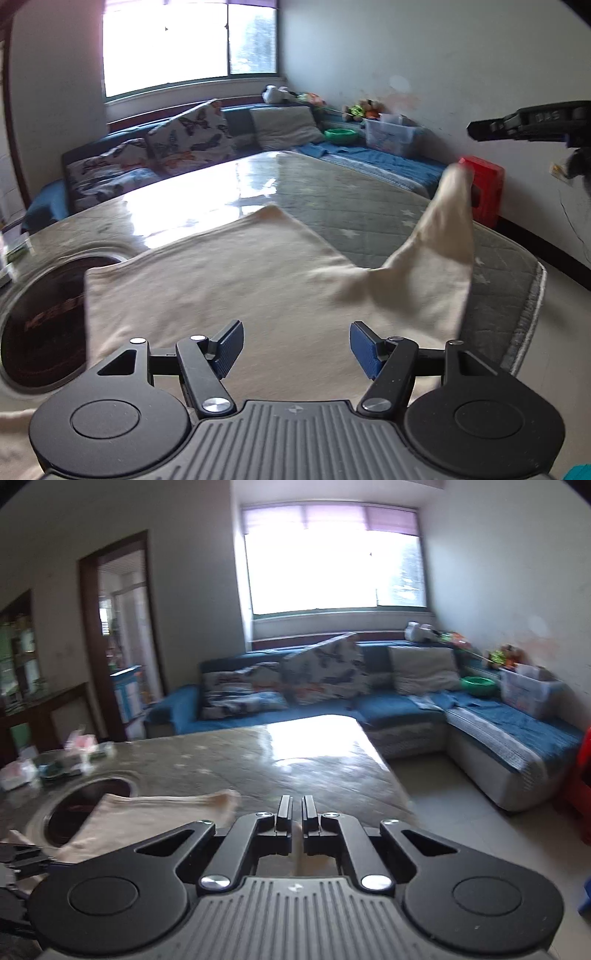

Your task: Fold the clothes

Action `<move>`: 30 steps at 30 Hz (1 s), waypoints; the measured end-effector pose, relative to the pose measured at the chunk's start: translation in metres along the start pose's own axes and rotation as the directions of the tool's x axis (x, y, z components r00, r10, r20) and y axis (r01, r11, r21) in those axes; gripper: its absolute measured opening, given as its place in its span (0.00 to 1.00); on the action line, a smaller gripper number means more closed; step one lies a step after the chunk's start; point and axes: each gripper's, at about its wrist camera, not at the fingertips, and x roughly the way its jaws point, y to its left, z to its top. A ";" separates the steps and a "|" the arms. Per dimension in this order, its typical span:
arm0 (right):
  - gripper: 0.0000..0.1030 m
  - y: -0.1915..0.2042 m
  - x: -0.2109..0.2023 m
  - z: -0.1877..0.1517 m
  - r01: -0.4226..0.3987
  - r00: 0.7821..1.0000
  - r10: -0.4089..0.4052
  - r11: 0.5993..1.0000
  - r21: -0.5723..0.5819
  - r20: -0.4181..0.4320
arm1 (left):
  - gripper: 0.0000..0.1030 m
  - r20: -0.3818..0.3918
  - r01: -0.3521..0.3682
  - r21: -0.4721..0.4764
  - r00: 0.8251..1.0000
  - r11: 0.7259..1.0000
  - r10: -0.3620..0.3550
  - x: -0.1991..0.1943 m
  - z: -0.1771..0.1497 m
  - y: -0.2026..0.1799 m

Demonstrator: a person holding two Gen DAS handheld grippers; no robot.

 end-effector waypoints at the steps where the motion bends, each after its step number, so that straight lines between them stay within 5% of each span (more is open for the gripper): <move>1: 0.03 0.012 -0.001 0.005 -0.031 1.000 0.031 0.999 -0.020 0.005 | 0.65 0.004 -0.012 -0.018 1.000 1.000 0.012 -0.004 -0.003 0.007; 3: 0.03 0.036 -0.001 0.011 -0.079 0.997 0.080 0.994 -0.072 0.005 | 0.65 0.005 -0.030 -0.052 1.000 0.998 0.030 -0.011 -0.010 0.020; 9: 0.12 0.048 0.022 0.006 -0.020 0.999 0.017 0.997 -0.070 -0.042 | 0.68 0.003 -0.046 -0.093 0.999 0.995 0.046 -0.024 -0.027 0.036; 12: 0.28 0.036 0.030 -0.018 0.061 0.993 -0.065 0.997 -0.052 -0.095 | 0.68 0.000 -0.042 -0.097 0.999 0.994 0.042 -0.023 -0.029 0.037; 16: 0.32 0.013 0.038 -0.050 0.123 0.974 -0.120 0.992 0.004 -0.190 | 0.68 -0.002 -0.034 -0.098 0.999 0.995 0.034 -0.020 -0.029 0.035; 22: 0.38 -0.010 0.045 -0.084 0.149 0.957 -0.112 0.981 0.123 -0.269 | 0.68 -0.010 -0.031 -0.075 0.999 0.997 0.031 -0.015 -0.025 0.028; 30: 0.41 -0.046 0.064 -0.088 0.143 0.960 -0.063 0.949 0.281 -0.275 | 0.69 -0.034 -0.044 -0.070 0.999 0.997 0.042 -0.009 -0.025 0.021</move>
